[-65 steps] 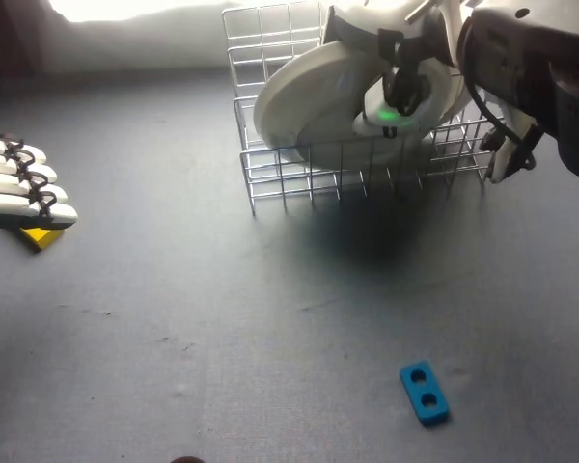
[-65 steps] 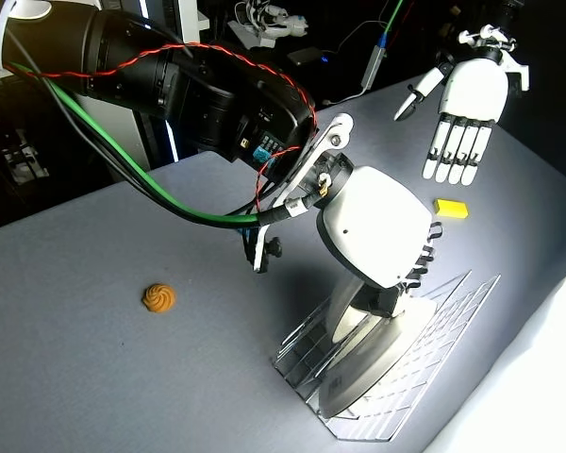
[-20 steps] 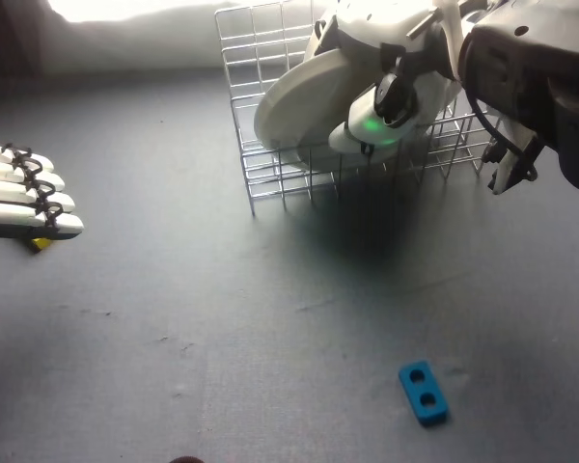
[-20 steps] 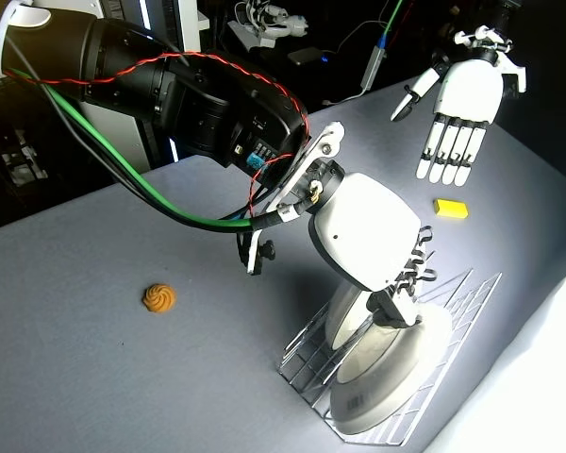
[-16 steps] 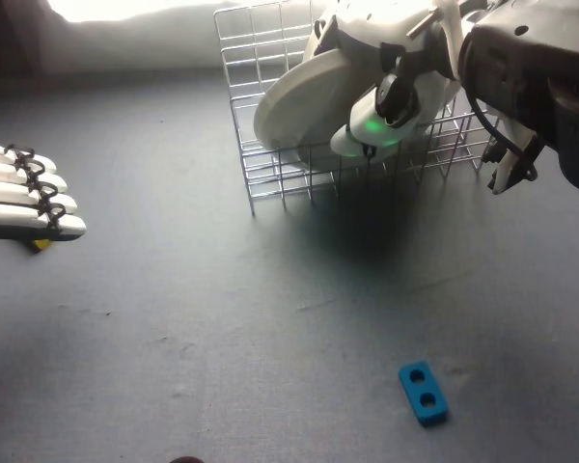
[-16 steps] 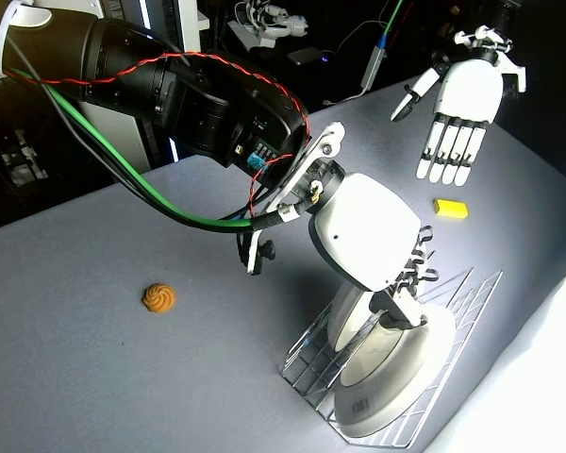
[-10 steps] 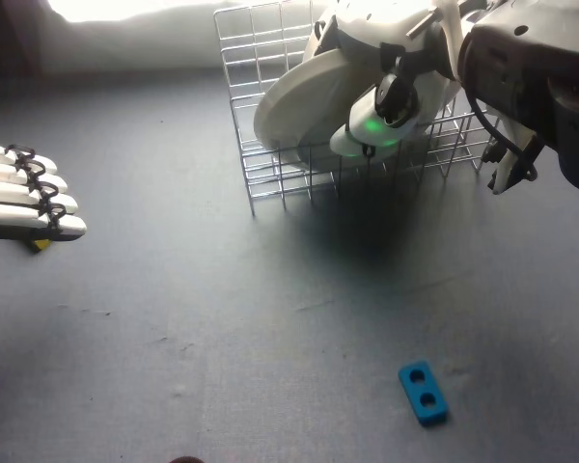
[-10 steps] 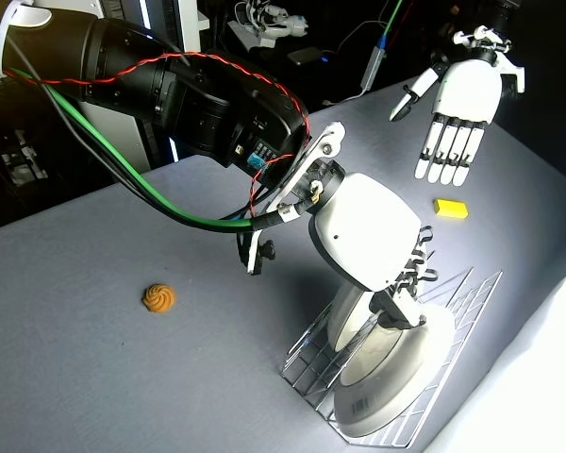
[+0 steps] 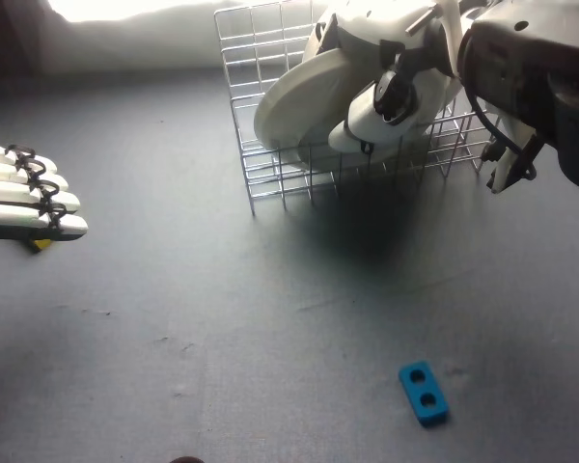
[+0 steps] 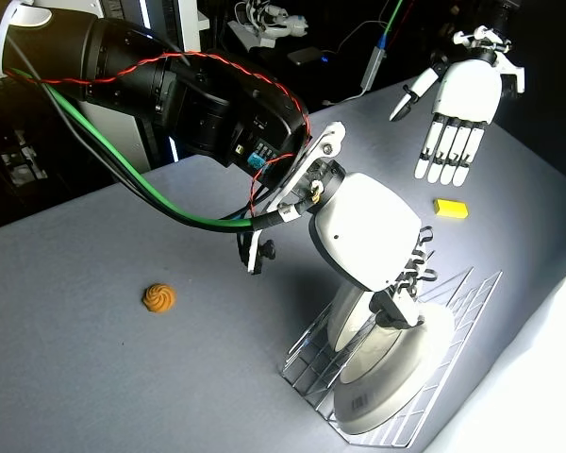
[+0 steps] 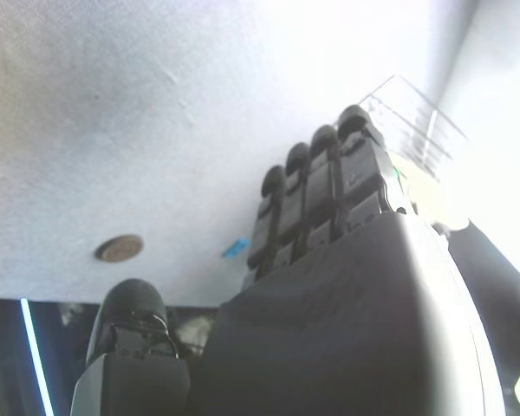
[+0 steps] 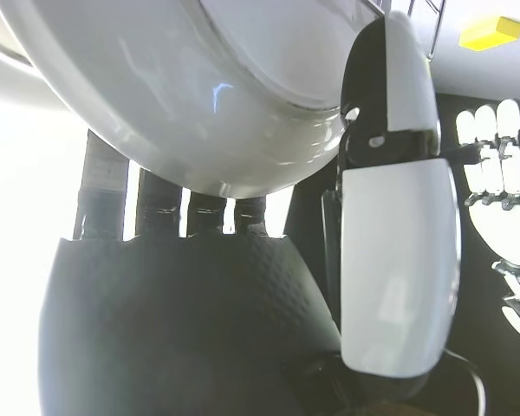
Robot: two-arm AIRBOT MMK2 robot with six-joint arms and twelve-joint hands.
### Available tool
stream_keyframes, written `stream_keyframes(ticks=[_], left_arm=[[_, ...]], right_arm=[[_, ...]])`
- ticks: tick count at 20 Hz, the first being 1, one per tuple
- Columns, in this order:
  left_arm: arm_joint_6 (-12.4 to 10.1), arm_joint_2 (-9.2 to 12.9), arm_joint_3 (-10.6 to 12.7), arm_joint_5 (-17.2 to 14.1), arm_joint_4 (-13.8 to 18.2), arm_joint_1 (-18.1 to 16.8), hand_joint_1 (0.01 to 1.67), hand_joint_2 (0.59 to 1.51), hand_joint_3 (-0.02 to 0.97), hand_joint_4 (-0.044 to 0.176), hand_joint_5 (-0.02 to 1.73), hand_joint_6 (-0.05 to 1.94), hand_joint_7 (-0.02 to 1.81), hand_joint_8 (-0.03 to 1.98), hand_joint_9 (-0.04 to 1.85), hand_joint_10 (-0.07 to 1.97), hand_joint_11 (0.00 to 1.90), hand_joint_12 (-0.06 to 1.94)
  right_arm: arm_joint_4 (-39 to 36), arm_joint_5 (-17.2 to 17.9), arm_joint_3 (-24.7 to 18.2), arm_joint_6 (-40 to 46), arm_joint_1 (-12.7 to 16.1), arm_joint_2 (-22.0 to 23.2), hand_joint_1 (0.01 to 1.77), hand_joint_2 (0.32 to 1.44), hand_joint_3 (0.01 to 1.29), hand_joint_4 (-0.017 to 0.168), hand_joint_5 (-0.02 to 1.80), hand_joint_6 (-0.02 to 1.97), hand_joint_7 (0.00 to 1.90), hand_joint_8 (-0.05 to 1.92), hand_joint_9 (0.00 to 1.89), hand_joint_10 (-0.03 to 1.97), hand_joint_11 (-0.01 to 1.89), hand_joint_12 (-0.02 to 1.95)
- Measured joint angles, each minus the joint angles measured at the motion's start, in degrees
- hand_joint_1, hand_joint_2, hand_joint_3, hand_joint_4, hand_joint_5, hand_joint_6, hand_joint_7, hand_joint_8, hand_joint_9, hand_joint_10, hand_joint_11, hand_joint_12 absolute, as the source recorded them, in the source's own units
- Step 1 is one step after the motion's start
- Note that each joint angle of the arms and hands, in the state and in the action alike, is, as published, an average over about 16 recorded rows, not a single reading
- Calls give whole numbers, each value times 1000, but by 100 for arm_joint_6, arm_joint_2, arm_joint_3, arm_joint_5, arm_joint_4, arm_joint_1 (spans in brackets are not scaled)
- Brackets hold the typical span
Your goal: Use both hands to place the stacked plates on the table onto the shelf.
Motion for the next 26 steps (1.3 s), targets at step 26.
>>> stream_keyframes(ticks=[26], left_arm=[[-141,35,-92,-289,34,-144,22,1139,19,1,61,9,53,14,22,10,21,7]], right_arm=[[-291,139,-566,-163,518,476,1077,927,15,-1,755,14,875,23,892,17,325,1155]])
